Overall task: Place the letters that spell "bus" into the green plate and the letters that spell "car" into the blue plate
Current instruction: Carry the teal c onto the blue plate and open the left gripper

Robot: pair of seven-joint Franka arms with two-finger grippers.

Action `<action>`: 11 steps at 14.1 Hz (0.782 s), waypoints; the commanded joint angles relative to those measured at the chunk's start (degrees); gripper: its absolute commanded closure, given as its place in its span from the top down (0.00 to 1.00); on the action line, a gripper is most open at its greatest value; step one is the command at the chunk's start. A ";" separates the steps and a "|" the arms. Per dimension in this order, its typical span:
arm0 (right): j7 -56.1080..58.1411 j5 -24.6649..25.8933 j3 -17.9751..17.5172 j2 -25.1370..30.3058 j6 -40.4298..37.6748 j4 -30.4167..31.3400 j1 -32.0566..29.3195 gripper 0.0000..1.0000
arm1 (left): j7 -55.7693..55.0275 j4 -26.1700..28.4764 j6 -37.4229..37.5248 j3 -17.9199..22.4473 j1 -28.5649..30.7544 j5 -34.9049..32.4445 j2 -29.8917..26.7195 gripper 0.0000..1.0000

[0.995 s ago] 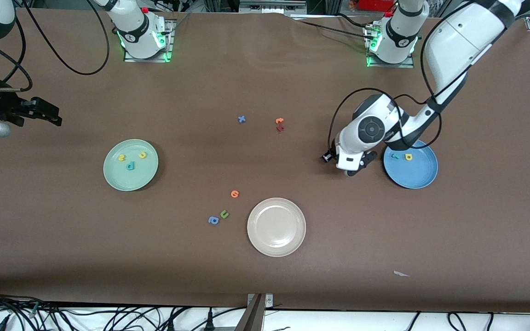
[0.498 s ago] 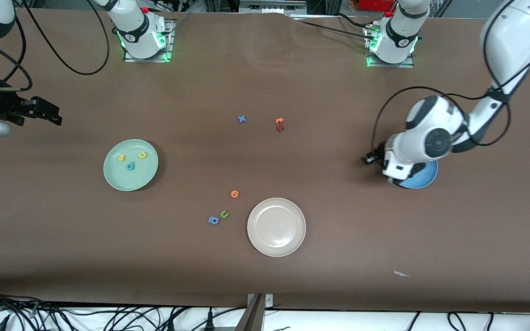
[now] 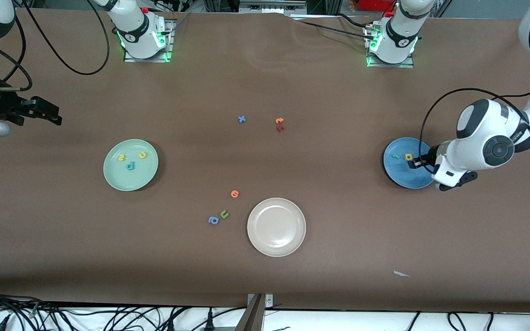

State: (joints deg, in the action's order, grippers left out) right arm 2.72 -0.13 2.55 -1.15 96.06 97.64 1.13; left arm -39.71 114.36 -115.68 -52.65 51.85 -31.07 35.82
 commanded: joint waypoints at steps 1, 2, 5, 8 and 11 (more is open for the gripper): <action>0.97 -0.31 -0.17 0.18 -0.96 -0.52 -0.25 1.00 | 1.04 -0.71 0.54 0.70 -0.53 -3.99 2.31 0.12; 0.97 -0.31 -0.09 0.18 -0.96 -0.52 -0.25 1.00 | 0.86 -1.50 0.54 1.22 -0.87 -4.26 3.11 0.13; 0.89 -0.40 -0.09 0.18 -0.96 -0.52 -0.25 1.00 | 0.86 -1.68 0.54 1.23 -0.88 -4.17 3.46 0.36; 0.89 -0.40 -0.09 0.18 -0.96 -0.52 -0.25 1.00 | 0.16 -2.38 0.80 1.14 -0.79 -3.74 2.94 0.82; 0.89 -0.22 -0.17 0.27 -0.96 -0.52 -0.25 1.00 | 0.34 -7.20 5.17 -1.04 -0.96 -2.34 1.89 0.92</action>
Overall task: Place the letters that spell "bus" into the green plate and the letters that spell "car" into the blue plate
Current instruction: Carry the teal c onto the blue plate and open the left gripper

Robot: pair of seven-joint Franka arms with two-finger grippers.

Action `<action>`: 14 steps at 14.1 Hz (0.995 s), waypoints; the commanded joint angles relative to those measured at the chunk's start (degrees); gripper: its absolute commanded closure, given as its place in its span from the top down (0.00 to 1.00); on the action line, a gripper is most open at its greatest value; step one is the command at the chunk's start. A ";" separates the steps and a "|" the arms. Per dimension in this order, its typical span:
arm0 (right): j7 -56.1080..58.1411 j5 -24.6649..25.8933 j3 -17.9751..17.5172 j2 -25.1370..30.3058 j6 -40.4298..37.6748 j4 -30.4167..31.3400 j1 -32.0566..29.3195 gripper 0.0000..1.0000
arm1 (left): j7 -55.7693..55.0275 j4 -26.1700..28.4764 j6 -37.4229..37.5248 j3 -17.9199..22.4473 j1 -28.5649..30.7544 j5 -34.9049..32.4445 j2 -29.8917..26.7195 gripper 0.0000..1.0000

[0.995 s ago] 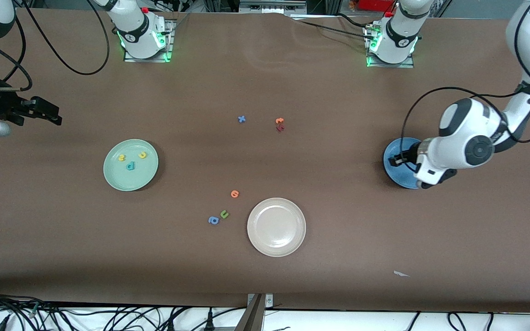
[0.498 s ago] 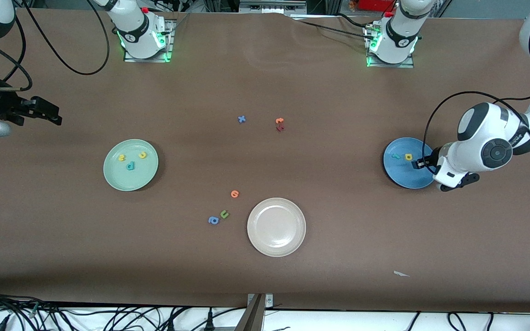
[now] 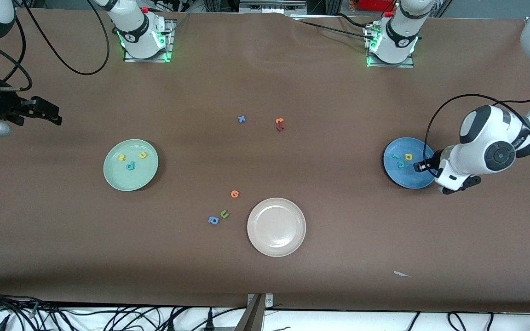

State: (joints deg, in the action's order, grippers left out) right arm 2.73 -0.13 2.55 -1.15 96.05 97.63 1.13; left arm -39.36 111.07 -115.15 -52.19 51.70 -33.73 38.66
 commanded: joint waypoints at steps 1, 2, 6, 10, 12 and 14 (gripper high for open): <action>0.87 -0.23 -0.17 0.27 -0.95 -0.51 -0.25 1.00 | -0.01 -6.63 8.50 -3.16 -0.82 0.94 -0.96 0.98; 0.78 -0.23 -0.17 0.27 -0.95 -0.51 -0.25 1.00 | 0.42 -9.44 12.80 -4.92 -0.82 1.04 -0.96 0.99; 0.78 -0.23 -0.17 0.27 -0.95 -0.51 -0.25 1.00 | 0.51 -18.33 22.59 -9.50 -0.99 0.77 -0.96 0.99; 0.69 -0.40 -0.17 0.27 -0.95 -0.51 -0.25 1.00 | 2.44 -25.10 30.32 -11.35 -2.65 0.60 -1.04 0.99; 0.34 -0.31 -0.17 0.27 -1.73 -0.51 -0.25 1.00 | 4.63 -28.70 33.57 -11.18 -4.15 0.51 -0.96 0.99; -0.10 -0.31 -0.26 0.79 -1.91 -0.51 -0.25 1.00 | 8.05 -31.34 35.69 -10.22 -5.56 0.51 -1.30 0.99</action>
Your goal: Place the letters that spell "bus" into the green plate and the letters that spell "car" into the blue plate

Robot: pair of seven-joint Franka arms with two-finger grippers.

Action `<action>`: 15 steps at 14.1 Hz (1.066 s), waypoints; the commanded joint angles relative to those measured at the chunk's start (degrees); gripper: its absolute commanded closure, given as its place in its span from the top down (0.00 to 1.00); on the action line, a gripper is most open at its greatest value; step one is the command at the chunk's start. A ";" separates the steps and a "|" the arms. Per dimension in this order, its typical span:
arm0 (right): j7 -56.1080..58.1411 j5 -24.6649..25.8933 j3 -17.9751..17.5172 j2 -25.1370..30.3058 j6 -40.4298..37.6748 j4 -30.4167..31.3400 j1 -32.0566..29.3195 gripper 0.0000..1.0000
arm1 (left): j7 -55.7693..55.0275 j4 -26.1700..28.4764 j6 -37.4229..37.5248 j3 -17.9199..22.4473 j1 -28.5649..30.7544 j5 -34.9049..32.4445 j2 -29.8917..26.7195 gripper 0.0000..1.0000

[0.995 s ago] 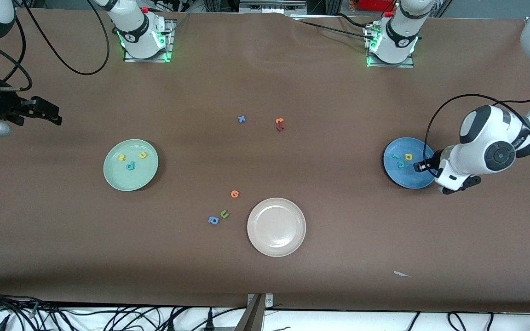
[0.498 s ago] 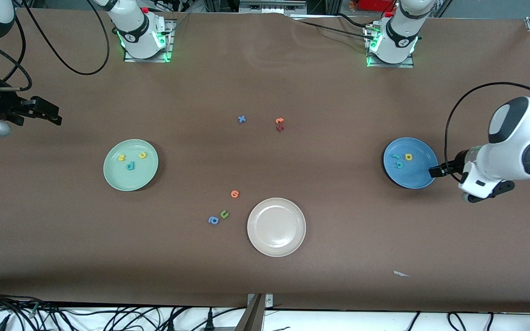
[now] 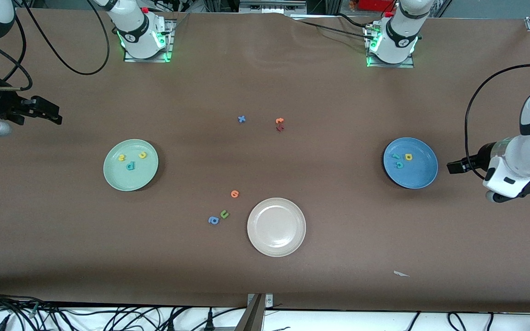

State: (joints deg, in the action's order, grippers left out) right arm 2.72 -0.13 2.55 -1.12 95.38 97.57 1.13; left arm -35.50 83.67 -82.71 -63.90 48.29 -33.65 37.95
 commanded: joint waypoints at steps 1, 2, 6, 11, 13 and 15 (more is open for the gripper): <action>-0.17 -0.14 -0.44 1.38 -1.17 -0.45 -0.16 1.00 | 6.21 -6.21 4.82 2.97 -3.89 0.86 -0.68 0.99; -0.17 0.21 -0.35 1.64 -1.08 -0.63 -0.16 1.00 | 9.54 -9.19 6.58 6.55 -6.95 1.21 -0.94 0.99; -2.02 -0.23 -0.35 2.17 -1.17 -0.98 -0.16 1.00 | 21.94 -11.60 7.74 27.89 -18.21 14.71 -9.01 0.99; -1.93 0.04 -1.14 3.23 -1.17 -0.45 -0.16 1.00 | 25.92 -11.51 7.30 47.69 -30.34 30.80 -14.21 1.00; -1.75 -0.22 -0.88 3.23 -1.43 -0.45 -0.25 1.00 | 25.22 -11.07 5.90 55.95 -36.49 37.57 -16.23 0.99; -1.93 -0.22 -0.88 3.32 -2.57 -0.54 -0.25 1.00 | 24.35 -9.23 3.00 59.06 -38.71 39.70 -17.73 0.99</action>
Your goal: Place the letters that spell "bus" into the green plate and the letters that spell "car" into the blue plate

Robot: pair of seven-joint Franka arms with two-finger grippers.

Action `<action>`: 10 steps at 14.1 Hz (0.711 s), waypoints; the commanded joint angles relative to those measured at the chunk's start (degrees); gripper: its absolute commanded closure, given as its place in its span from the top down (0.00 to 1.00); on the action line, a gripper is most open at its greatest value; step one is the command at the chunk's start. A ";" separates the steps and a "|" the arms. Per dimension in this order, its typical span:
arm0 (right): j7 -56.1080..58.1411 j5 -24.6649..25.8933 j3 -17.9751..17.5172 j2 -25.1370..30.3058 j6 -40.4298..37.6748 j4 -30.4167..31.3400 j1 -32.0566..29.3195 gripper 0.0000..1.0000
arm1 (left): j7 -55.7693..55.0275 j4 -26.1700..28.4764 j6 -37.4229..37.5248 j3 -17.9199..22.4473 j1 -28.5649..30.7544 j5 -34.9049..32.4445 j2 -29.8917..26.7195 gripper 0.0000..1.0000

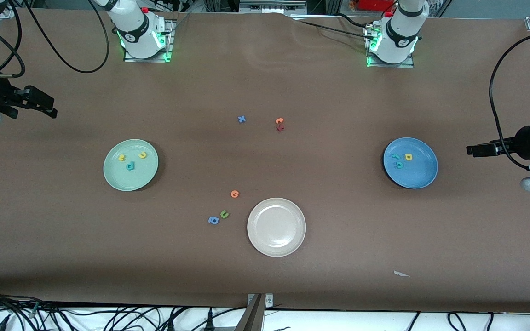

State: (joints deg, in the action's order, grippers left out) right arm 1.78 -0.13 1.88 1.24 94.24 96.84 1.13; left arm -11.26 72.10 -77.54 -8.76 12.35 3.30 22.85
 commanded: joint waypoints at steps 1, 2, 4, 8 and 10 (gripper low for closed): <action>-0.99 -0.23 -0.21 0.96 -1.43 0.02 -0.25 1.00 | -0.68 2.95 -2.87 3.92 -2.77 3.29 -3.42 0.99; -0.99 -0.05 -0.29 0.96 -1.43 -0.07 -0.25 1.00 | -0.95 4.27 -4.01 3.92 -2.95 4.43 -4.21 0.99; -0.99 -0.05 -0.21 0.96 -1.43 -0.07 -0.25 1.00 | -1.39 11.44 -9.96 4.27 -4.96 4.79 -9.55 0.99; -0.99 -0.05 -0.21 0.87 -1.34 -0.07 -0.25 1.00 | -4.38 16.76 -16.85 5.76 -6.81 8.46 -13.88 0.99; -0.99 0.04 -0.21 0.96 -1.34 -0.07 -0.25 1.00 | -3.77 18.07 -17.63 10.32 -10.92 9.62 -15.63 0.96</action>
State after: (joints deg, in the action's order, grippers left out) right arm 1.74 -0.12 1.89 1.28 93.82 96.83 1.12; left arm -15.50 86.02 -93.03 -3.11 5.01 10.71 11.02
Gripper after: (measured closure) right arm 0.000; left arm 0.026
